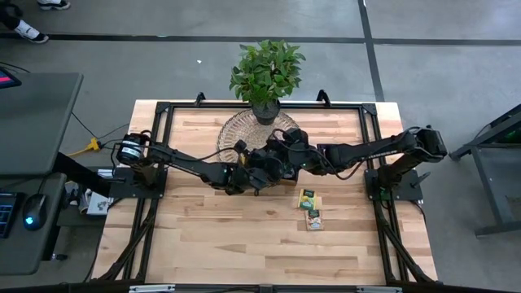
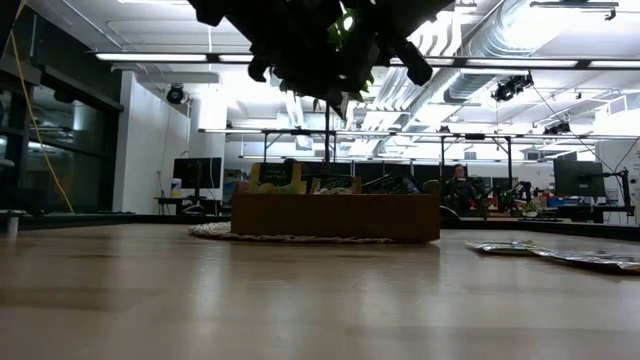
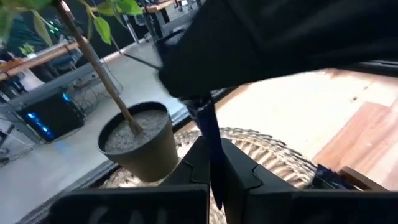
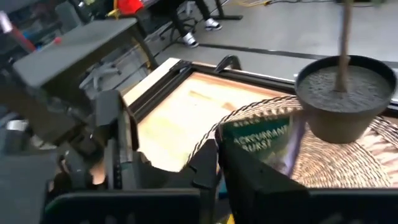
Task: Pick & Place Tea
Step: Put the violet tea bag into the right section of the wooden organizer
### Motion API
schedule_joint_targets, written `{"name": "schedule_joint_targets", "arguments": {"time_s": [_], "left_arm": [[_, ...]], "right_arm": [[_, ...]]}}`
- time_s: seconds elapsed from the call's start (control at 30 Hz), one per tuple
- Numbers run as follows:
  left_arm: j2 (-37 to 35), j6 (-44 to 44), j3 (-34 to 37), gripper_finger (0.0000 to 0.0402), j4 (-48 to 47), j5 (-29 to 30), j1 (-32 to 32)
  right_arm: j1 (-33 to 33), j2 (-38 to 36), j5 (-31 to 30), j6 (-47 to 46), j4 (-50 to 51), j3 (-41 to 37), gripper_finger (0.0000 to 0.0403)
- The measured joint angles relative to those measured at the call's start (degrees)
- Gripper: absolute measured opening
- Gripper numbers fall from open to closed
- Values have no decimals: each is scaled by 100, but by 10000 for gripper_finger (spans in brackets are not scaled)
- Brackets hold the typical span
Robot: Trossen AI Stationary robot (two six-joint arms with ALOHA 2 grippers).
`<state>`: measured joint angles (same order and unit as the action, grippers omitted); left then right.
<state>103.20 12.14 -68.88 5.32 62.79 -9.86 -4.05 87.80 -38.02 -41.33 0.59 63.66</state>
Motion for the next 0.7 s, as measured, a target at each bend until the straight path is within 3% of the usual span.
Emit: {"name": "schedule_joint_targets", "arguments": {"time_s": [0.2,0.37,0.47,0.7], "left_arm": [[-2,34,0,1,-146,-175,-1],[0,55,0,0,-213,-353,-66],[0,27,0,0,-256,-599,-106],[-74,-74,4,0,-170,-1434,-101]], "right_arm": [[221,-16,770,417,-38,2,93],[516,-115,1885,1071,63,2,140],[669,-290,2563,1586,427,2,153],[747,-1025,3175,3141,1771,13,151]]}}
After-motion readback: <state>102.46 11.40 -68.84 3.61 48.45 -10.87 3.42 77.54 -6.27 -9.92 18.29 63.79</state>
